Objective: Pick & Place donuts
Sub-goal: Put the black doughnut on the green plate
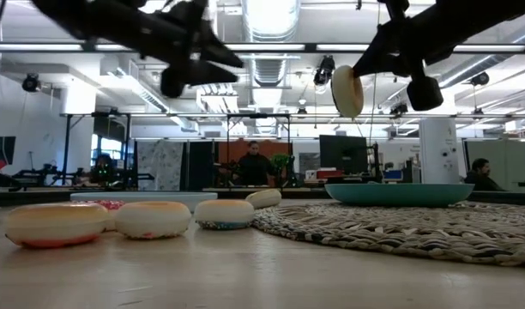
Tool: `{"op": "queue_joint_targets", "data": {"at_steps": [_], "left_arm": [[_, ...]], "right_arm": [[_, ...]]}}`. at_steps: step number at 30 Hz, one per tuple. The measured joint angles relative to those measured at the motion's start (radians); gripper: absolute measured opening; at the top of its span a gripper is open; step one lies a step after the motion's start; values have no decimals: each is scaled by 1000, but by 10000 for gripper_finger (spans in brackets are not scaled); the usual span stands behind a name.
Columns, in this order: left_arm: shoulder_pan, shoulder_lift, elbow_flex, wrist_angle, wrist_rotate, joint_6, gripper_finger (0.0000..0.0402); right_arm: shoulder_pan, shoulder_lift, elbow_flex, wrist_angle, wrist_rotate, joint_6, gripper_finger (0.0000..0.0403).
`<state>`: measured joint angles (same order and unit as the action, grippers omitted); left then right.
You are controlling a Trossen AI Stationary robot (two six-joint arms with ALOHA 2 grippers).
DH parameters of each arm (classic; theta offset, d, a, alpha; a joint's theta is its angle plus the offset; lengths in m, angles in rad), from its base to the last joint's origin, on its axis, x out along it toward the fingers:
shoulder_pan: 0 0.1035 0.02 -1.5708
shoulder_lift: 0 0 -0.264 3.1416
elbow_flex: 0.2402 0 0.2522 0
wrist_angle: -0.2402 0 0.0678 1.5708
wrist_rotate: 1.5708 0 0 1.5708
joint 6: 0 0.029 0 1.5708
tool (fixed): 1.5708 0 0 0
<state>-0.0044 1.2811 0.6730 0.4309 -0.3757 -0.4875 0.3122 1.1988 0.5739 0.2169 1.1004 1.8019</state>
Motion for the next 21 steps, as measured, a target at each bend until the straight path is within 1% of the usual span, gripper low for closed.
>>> {"op": "queue_joint_targets", "data": {"at_steps": [4, 8, 16, 21], "left_arm": [[0, 139, 118, 1, -4, 67, 117], [0, 243, 230, 4, 29, 148, 117], [-2, 406, 386, 13, 77, 332, 117], [-8, 468, 450, 6, 86, 358, 117]], "right_arm": [[-2, 0, 2, 0, 1, 0, 9], [-2, 0, 2, 0, 1, 1, 9], [-1, 0, 2, 4, 1, 4, 9], [-2, 0, -1, 4, 1, 5, 9]]}}
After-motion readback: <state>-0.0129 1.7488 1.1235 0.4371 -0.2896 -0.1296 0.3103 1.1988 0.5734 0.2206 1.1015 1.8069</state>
